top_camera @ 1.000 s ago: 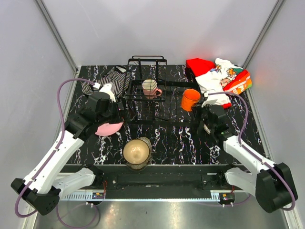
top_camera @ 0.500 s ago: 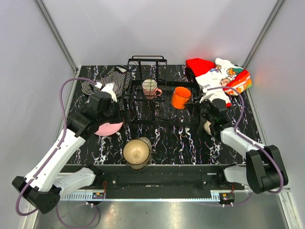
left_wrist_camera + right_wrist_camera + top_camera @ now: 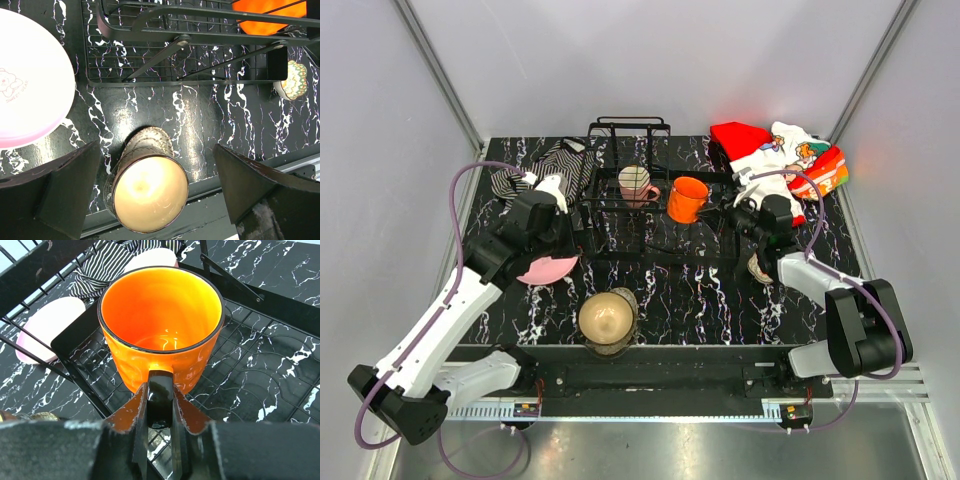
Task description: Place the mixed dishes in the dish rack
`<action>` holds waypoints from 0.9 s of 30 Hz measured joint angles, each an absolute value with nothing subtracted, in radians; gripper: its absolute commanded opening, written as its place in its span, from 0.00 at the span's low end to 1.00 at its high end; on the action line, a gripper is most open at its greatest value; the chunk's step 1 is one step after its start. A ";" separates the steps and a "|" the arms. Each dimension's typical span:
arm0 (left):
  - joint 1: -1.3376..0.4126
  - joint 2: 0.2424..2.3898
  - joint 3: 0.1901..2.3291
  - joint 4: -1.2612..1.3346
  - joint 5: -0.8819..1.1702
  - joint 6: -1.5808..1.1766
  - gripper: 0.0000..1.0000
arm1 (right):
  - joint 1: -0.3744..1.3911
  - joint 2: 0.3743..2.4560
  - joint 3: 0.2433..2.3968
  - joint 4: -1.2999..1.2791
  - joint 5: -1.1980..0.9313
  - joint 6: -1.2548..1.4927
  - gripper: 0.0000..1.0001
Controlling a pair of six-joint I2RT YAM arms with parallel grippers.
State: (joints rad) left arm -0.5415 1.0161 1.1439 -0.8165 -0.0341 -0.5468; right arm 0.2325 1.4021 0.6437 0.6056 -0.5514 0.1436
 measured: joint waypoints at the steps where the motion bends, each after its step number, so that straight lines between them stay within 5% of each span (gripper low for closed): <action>1: -0.542 1.016 1.144 -0.817 -0.035 -0.547 0.99 | 0.233 1.402 0.645 0.603 -0.552 0.147 0.00; 16: -0.542 1.016 1.144 -0.813 -0.035 -0.548 0.99 | 0.233 1.381 0.669 0.498 -0.490 0.199 0.00; 27: -0.540 1.020 1.144 -0.813 -0.035 -0.548 0.99 | 0.234 1.485 0.619 0.695 -0.542 0.159 0.00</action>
State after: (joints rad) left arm -0.5400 1.0199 1.1439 -0.8127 -0.0345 -0.5480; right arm 0.2344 1.4845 0.6186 0.6949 -0.5423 0.1593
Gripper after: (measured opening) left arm 0.987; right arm 0.233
